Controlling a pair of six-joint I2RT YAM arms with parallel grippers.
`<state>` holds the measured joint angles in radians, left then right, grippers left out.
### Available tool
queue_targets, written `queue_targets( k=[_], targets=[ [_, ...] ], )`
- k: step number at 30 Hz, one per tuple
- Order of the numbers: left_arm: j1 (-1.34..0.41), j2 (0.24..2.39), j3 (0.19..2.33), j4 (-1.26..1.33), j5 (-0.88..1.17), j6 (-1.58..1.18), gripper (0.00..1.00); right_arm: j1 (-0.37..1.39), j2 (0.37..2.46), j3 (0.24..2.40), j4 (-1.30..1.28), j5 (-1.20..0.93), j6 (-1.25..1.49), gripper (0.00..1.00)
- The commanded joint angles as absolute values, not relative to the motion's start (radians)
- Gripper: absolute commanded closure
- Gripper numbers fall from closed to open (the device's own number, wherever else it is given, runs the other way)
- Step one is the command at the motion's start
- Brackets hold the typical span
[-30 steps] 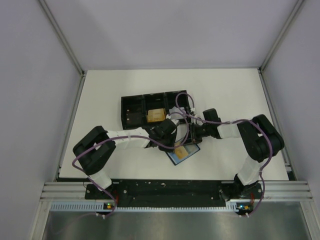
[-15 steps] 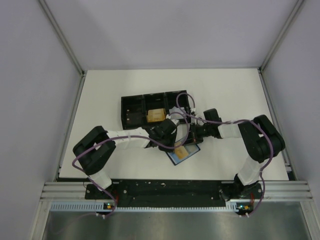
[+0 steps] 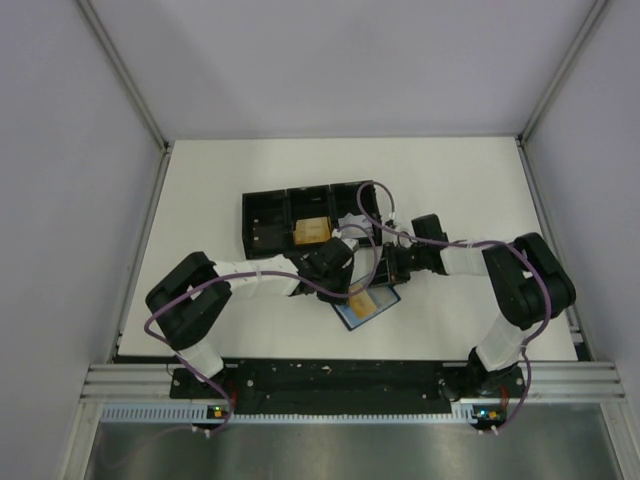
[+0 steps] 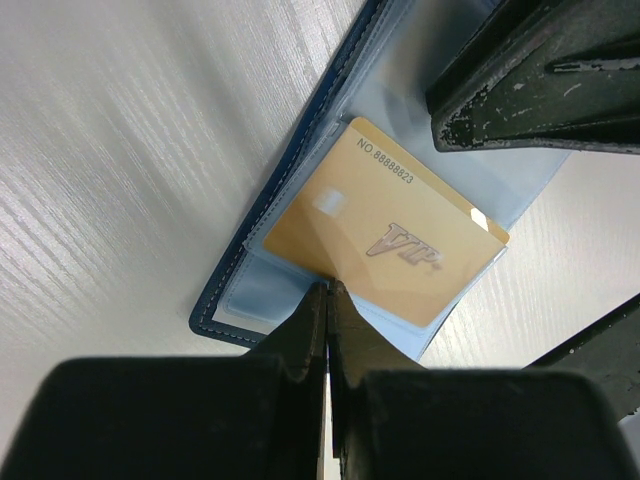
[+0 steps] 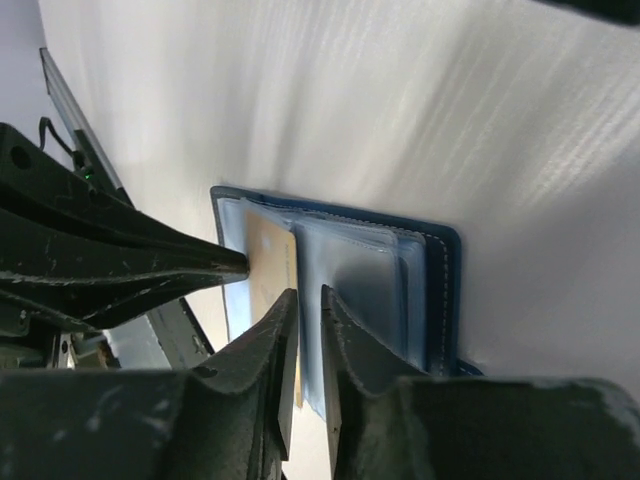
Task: Take the credit cards out of the card holder
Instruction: Remove the credit card from the card holder.
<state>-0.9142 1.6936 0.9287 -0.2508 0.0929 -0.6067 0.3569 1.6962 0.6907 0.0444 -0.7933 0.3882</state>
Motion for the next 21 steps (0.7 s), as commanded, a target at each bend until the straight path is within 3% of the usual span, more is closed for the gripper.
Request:
queue_targets(
  k=[1, 12, 21],
  targets=[
    [-0.919, 1.733, 0.882, -0.357, 0.071, -0.581, 1.00, 0.363, 1.697, 0.703, 0.054, -0.779, 0.365, 0.81],
    [-0.919, 1.730, 0.881, -0.357, 0.071, -0.583, 1.00, 0.403, 1.778, 0.722, 0.089, -0.775, 0.391, 0.78],
    [-0.920, 1.727, 0.880, -0.359, 0.071, -0.581, 1.00, 0.405, 1.812, 0.735, 0.113, -0.799, 0.405, 0.83]
  ],
)
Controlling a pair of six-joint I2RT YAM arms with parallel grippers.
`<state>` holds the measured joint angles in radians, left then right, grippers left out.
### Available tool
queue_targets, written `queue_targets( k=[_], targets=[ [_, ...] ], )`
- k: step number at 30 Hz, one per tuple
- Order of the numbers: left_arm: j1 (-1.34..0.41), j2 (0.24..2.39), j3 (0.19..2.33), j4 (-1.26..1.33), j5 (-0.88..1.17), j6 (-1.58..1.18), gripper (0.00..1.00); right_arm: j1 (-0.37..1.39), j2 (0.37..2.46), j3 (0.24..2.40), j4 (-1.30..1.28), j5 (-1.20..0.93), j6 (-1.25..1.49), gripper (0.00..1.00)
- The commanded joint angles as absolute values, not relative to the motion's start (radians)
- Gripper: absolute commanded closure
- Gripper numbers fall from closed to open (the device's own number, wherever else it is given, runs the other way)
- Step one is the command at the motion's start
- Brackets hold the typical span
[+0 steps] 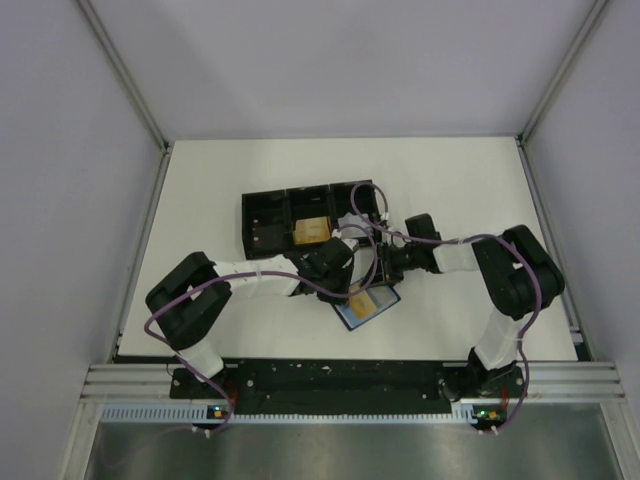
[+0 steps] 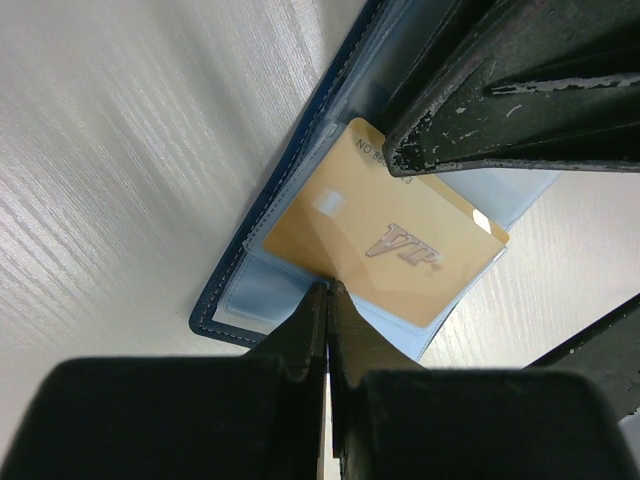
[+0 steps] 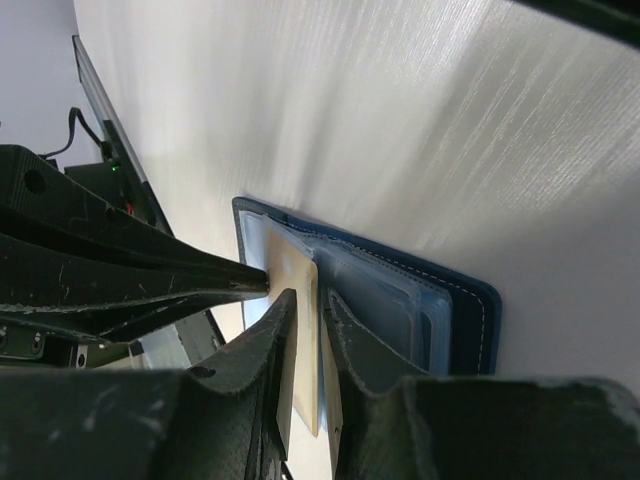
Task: Take the credit cards out of the card holder
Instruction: Remove the credit card from the card holder.
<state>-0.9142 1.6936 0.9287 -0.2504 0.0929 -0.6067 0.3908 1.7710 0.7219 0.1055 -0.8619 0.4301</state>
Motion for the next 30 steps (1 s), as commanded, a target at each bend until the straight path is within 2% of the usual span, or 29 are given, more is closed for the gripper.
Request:
queue_targets(
  k=[1, 9, 11, 13, 14, 25, 30],
  targets=[
    [-0.920, 1.727, 0.881, -0.357, 0.071, -0.581, 1.00, 0.405, 1.816, 0.736, 0.117, -0.801, 0.405, 0.84],
    [-0.919, 1.733, 0.887, -0.362, 0.072, -0.578, 1.00, 0.406, 1.839, 0.744, 0.127, -0.810, 0.407, 0.84],
    [-0.920, 1.735, 0.888, -0.364, 0.075, -0.577, 1.00, 0.407, 1.838, 0.746, 0.127, -0.810, 0.403, 0.89],
    [-0.920, 1.735, 0.890, -0.365, 0.075, -0.575, 1.00, 0.407, 1.830, 0.744, 0.121, -0.796, 0.402, 0.99],
    [-0.920, 1.735, 0.890, -0.367, 0.075, -0.574, 1.00, 0.408, 1.824, 0.742, 0.115, -0.786, 0.397, 1.00],
    [-0.920, 1.724, 0.876, -0.380, 0.086, -0.555, 1.00, 0.400, 1.655, 0.707, 0.058, -0.588, 0.337, 1.00],
    [-0.920, 1.721, 0.862, -0.382, 0.089, -0.545, 1.00, 0.396, 1.657, 0.724, 0.035, -0.597, 0.319, 1.00]
  ],
)
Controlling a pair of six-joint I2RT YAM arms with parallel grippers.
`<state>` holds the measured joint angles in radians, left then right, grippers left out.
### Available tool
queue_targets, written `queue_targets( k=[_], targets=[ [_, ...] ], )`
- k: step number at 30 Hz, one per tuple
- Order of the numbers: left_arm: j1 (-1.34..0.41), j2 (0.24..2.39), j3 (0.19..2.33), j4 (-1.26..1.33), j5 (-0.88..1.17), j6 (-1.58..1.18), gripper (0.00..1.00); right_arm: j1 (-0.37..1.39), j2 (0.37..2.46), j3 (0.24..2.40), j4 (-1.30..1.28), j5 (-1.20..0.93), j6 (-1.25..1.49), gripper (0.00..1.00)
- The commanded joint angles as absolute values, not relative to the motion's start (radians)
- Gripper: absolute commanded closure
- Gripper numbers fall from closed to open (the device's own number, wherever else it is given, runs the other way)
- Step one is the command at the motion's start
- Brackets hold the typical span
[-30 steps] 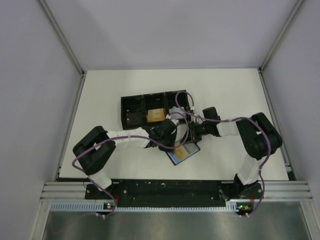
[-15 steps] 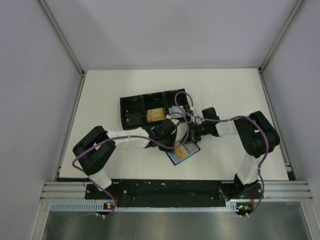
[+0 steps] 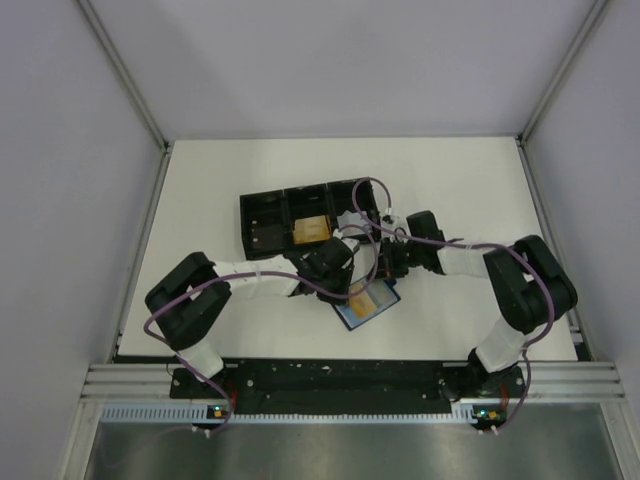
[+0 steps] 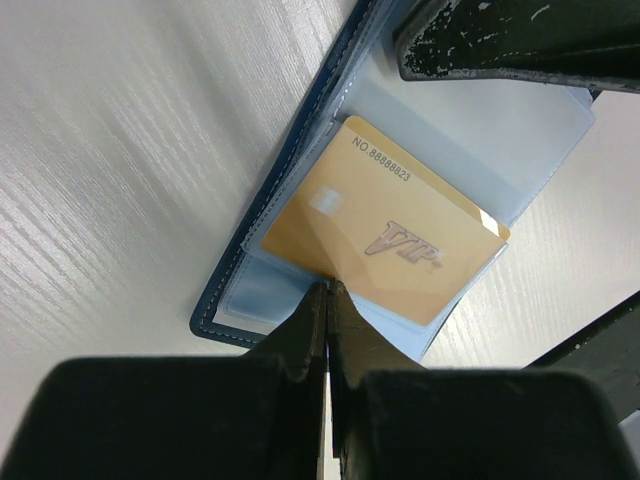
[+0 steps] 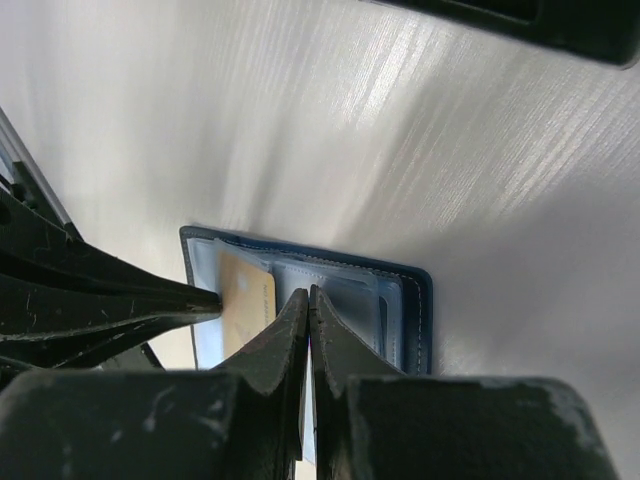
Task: Take the credit cards out of the card holder
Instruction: Remove the credit card from the card holder.
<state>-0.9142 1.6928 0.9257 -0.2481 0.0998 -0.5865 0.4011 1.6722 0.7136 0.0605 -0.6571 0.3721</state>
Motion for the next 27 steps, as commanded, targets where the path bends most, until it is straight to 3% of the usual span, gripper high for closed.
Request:
queue_targets(
  k=[1, 3, 7, 10, 27],
  targets=[
    [-0.920, 1.721, 0.861, -0.379, 0.089, -0.545, 1.00, 0.396, 1.655, 0.723, 0.032, -0.616, 0.325, 1.00],
    [-0.920, 1.712, 0.859, -0.377, 0.089, -0.546, 1.00, 0.400, 1.640, 0.710, 0.028, -0.643, 0.340, 1.00],
    [-0.920, 1.704, 0.862, -0.377, 0.094, -0.551, 1.00, 0.408, 1.579, 0.663, 0.015, -0.683, 0.371, 0.84],
    [-0.920, 1.709, 0.864, -0.377, 0.095, -0.554, 1.00, 0.411, 1.537, 0.632, 0.003, -0.690, 0.388, 0.78],
    [-0.920, 1.720, 0.873, -0.370, 0.114, -0.569, 1.00, 0.449, 1.569, 0.546, 0.081, -0.735, 0.452, 0.79]
  ],
)
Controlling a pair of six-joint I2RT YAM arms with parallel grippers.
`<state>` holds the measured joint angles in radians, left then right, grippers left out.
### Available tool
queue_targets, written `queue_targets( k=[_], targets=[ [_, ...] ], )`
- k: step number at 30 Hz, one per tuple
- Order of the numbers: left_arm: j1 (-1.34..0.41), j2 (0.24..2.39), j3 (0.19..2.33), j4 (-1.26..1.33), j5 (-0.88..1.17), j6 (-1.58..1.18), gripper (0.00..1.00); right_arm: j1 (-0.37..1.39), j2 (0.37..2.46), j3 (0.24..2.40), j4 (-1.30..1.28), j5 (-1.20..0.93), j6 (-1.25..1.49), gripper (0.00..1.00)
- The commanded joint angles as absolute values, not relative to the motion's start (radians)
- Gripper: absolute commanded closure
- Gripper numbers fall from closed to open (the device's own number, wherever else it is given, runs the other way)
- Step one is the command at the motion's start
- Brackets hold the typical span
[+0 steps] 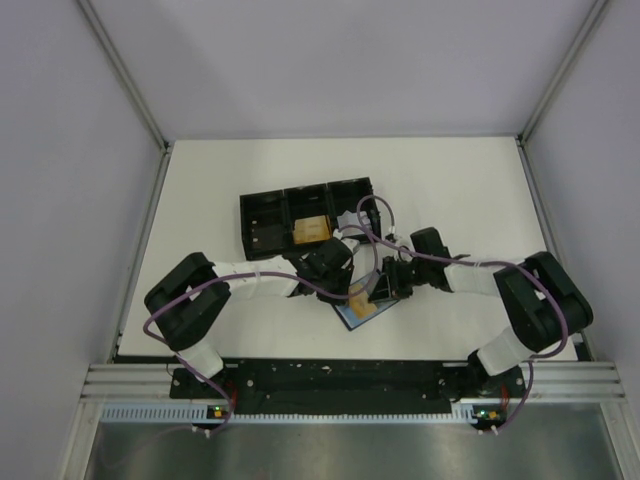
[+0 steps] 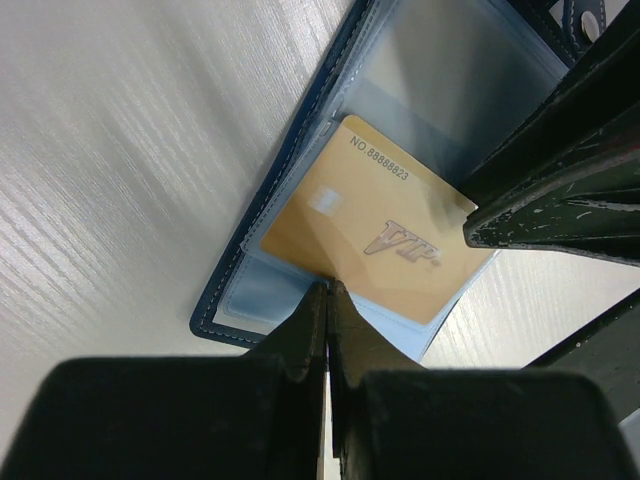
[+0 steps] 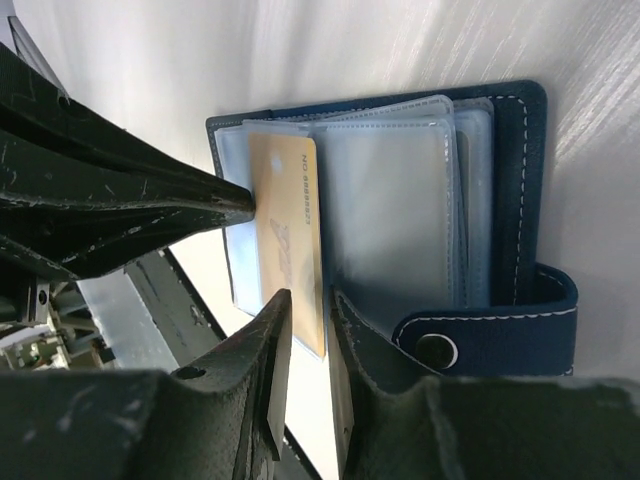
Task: Take the credit cards out of the card holder
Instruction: Remove the credit card from the card holder.
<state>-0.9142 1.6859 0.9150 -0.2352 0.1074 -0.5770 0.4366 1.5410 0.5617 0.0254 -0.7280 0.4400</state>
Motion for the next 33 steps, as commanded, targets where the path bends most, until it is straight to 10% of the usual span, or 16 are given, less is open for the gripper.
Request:
queue_targets(
  k=[1, 7, 25, 33],
  targets=[
    [-0.920, 1.718, 0.874, -0.370, 0.114, -0.569, 1.00, 0.448, 1.572, 0.545, 0.087, -0.738, 0.456, 0.81],
    [-0.920, 1.718, 0.868, -0.368, 0.115, -0.568, 1.00, 0.442, 1.588, 0.532, 0.133, -0.747, 0.471, 1.00],
    [-0.920, 1.677, 0.844, -0.354, 0.097, -0.557, 1.00, 0.328, 1.563, 0.534, 0.149, -0.837, 0.449, 1.00],
    [-0.920, 1.707, 0.867, -0.348, 0.124, -0.560, 1.00, 0.382, 1.611, 0.545, 0.216, -0.801, 0.506, 0.77]
  ],
)
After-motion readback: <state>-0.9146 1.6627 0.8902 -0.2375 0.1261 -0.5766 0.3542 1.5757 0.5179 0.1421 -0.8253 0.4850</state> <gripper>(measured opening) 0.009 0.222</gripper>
